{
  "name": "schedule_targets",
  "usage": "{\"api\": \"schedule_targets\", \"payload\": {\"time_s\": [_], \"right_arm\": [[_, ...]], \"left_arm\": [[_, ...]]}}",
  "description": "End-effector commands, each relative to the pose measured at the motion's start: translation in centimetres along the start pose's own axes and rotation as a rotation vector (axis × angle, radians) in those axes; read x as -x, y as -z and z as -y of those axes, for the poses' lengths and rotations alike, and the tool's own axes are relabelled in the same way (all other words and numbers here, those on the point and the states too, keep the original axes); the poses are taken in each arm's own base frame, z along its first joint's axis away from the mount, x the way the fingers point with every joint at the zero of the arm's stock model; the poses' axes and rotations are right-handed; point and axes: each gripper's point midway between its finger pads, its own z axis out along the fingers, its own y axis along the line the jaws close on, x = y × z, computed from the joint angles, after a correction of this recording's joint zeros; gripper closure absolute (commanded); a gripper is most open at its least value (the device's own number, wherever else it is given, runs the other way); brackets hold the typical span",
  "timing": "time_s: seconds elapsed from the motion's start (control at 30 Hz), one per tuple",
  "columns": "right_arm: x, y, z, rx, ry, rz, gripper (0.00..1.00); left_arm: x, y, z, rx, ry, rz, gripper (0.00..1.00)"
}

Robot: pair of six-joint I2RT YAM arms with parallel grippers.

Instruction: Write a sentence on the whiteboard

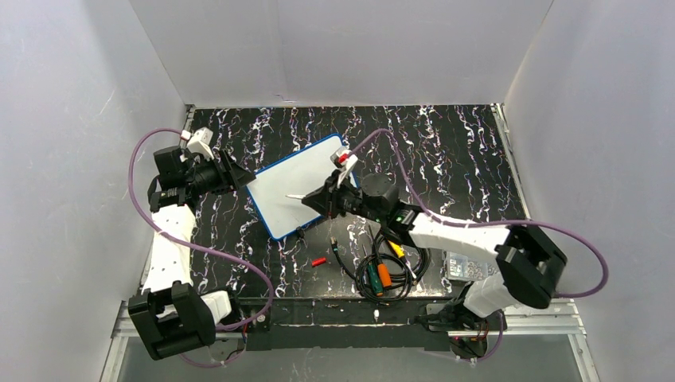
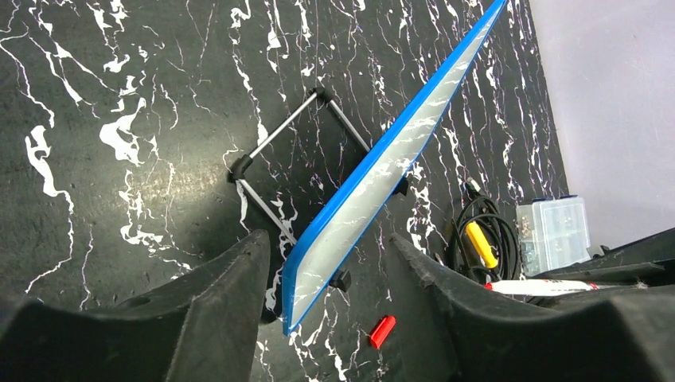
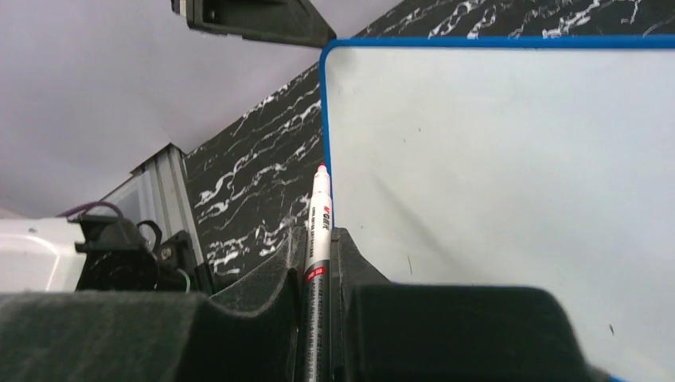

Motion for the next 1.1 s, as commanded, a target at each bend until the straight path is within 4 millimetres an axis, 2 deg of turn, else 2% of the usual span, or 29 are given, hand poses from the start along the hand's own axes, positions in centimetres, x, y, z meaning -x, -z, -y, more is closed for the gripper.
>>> {"api": "schedule_targets", "payload": {"time_s": [0.0,0.03,0.3,0.5,0.57,0.83,0.97,1.07], "right_arm": [[4.6,-2.8,-1.7,0.046,0.070,0.148,0.99],[4.6,-3.3,-1.7,0.049,0.071,0.149,0.99],[3.3,-7.0,-1.5,0.045,0.085,0.144,0.99],[3.0,-8.8,-1.7,0.028,0.080,0.170,0.99],[3.0,-9.2,-1.2,-0.005,0.079,0.184,0.99],[2.8,-9.9,-0.9,-0.029,0.081,0.212,0.99],[2.9,-9.2,-1.2,-0.023,0.076,0.221,0.99],[3.5,-7.8,-1.6,-0.023,0.077,0.235,0.99]], "left_arm": [[-0.4,0.0,0.1,-0.014,0.009,-0.012,0.50],[-0.4,-0.1,0.1,-0.018,0.019,-0.015,0.55],[-0.7,-0.5,-0.4,-0.010,0.047,-0.035,0.71],[-0.8,-0.6,-0.5,-0.007,0.047,-0.037,0.77],[-0.9,-0.6,-0.6,-0.009,0.047,-0.040,0.80],[-1.3,-0.9,-1.0,-0.010,0.025,-0.053,0.94],[-1.7,-0.9,-0.6,-0.040,-0.012,-0.057,0.99],[-2.4,-1.3,0.4,-0.087,-0.069,-0.078,1.00]]}}
